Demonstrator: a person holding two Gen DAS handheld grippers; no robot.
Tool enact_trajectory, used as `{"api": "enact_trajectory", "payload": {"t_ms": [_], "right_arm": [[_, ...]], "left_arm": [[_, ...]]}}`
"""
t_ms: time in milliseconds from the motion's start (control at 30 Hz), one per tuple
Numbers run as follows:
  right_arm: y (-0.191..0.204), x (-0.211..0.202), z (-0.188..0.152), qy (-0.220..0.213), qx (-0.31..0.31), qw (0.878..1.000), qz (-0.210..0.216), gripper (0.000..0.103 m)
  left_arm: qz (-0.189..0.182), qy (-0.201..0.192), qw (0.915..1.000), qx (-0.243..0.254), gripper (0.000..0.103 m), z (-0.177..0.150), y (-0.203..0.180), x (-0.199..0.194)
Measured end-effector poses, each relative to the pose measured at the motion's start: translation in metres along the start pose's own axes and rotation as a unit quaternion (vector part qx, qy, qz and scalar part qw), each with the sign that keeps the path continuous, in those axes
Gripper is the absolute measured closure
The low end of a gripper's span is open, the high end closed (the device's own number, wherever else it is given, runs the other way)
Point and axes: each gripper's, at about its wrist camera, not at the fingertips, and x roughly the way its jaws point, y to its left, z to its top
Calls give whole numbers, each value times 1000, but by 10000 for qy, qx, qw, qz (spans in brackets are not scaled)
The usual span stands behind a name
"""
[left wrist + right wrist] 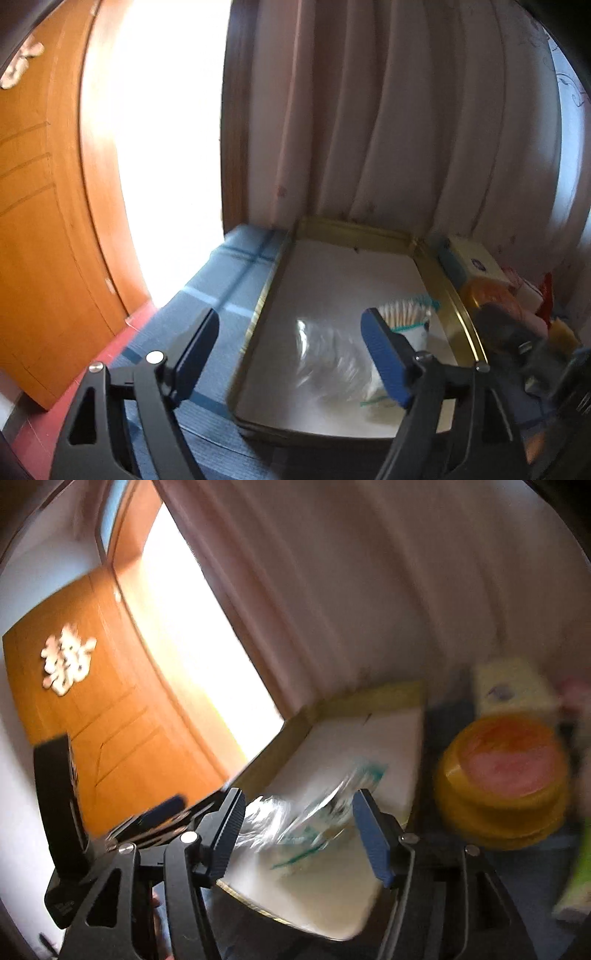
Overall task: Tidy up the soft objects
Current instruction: 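Carry both bags to the gold tray and open both grippers to drop them, then grasp the green tissue pack with the left gripper while the right gripper grasps the teal cloth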
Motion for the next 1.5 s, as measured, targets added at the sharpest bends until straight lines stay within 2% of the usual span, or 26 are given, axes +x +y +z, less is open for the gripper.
{"api": "enact_trajectory", "payload": {"t_ms": [100, 167, 300, 333, 533, 667, 867, 1100, 1500], "right_arm": [[-12, -21, 5, -481, -132, 9974, -524, 36], [-12, -26, 3, -616, -264, 9942, -835, 28], [-17, -30, -3, -673, -460, 9888, -1252, 28], [-13, -45, -11, -697, -451, 9880, -1305, 28], [-21, -64, -9, -869, -475, 9810, -1670, 28], [-20, -74, -14, -1048, -701, 9680, -2172, 28], [-24, -88, -16, -1192, -657, 9629, -2329, 28], [-29, -95, -15, -1165, -588, 9609, -2442, 28], [-41, -122, -17, -1357, -502, 9512, -2726, 28]], "left_arm": [[206, -270, 9994, -105, 8, 3, 0, -8], [115, -354, 9993, -83, 8, 3, -7, -10], [183, -388, 9990, 139, 8, 0, -29, -9], [168, -380, 9989, 202, 8, -1, -36, -8], [45, -275, 9984, 498, 4, -1, -72, -7], [13, -170, 9981, 591, 4, -3, -89, -4], [-102, -67, 9984, 560, 4, -10, -104, -2], [-69, -122, 9976, 678, 4, -16, -121, -1], [-68, -118, 9971, 743, 4, -19, -141, 3]]}}
